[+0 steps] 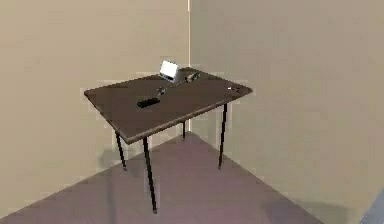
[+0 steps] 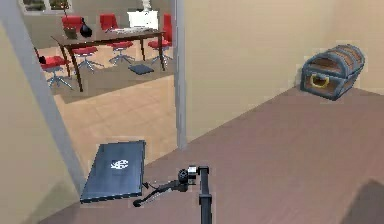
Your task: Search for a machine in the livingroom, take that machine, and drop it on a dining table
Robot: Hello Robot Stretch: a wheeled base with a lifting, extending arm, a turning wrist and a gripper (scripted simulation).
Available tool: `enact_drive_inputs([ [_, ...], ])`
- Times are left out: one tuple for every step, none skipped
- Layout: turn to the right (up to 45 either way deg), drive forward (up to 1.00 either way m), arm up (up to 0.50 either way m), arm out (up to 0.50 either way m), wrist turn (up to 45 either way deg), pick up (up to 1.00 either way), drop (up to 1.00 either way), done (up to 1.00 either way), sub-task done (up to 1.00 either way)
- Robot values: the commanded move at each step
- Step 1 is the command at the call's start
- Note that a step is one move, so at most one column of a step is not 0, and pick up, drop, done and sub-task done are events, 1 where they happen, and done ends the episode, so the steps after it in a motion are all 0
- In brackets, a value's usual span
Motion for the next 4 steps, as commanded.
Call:
enact_drive_inputs([
  [-45.0, 0.0, 0.0, 0.0, 0.0, 0.0, 0.0, 0.0, 0.0],
  [3.0, 0.0, 0.0, 0.0, 0.0, 0.0, 0.0, 0.0, 0.0],
  [45.0, 0.0, 0.0, 0.0, 0.0, 0.0, 0.0, 0.0, 0.0],
  [21.0, 0.0, 0.0, 0.0, 0.0, 0.0, 0.0, 0.0, 0.0],
])
